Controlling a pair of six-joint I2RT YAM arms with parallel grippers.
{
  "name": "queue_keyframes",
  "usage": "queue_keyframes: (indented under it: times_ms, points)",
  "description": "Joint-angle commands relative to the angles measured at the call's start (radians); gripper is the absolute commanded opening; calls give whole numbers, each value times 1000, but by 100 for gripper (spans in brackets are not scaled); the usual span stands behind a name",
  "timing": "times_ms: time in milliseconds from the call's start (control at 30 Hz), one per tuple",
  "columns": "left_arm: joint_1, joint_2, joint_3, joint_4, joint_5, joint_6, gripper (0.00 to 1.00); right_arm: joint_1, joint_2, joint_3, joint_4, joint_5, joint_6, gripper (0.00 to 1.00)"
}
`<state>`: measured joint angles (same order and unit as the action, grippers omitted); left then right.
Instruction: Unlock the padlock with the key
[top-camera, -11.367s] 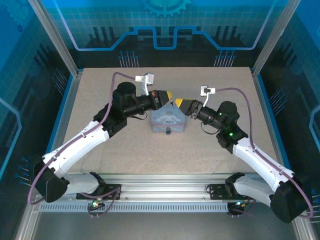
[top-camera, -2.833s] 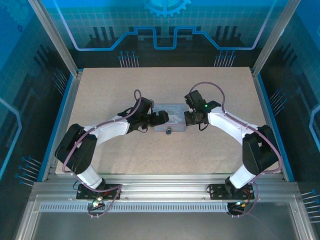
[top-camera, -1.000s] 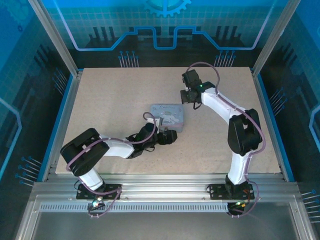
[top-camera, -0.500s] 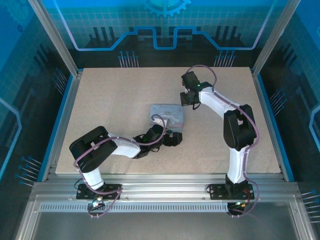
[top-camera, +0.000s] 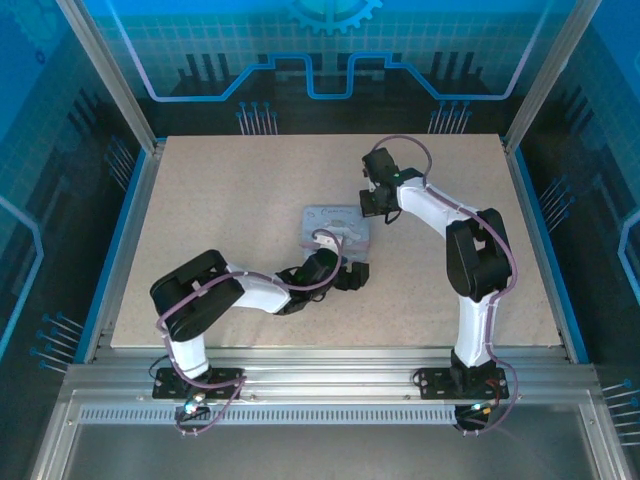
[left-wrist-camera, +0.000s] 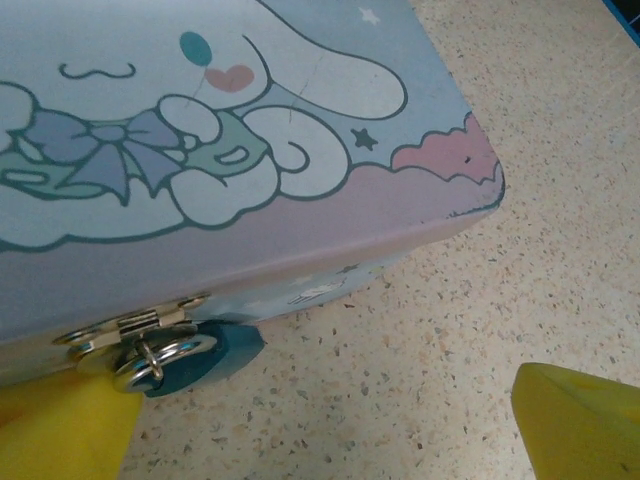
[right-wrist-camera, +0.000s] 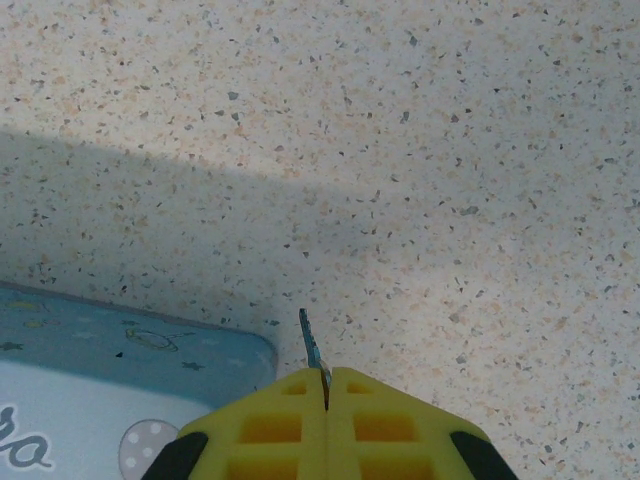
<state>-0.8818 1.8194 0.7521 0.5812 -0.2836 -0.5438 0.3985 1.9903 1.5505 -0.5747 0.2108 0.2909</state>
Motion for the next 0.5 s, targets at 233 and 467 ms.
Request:
queue_keyframes:
  times_ms: [233, 467]
  points:
    - [-5, 2, -76, 201, 89, 8, 84, 6, -5, -23, 16, -34, 12, 0]
    - [2, 21, -91, 288, 151, -12, 80, 11, -13, -33, 21, -34, 14, 0]
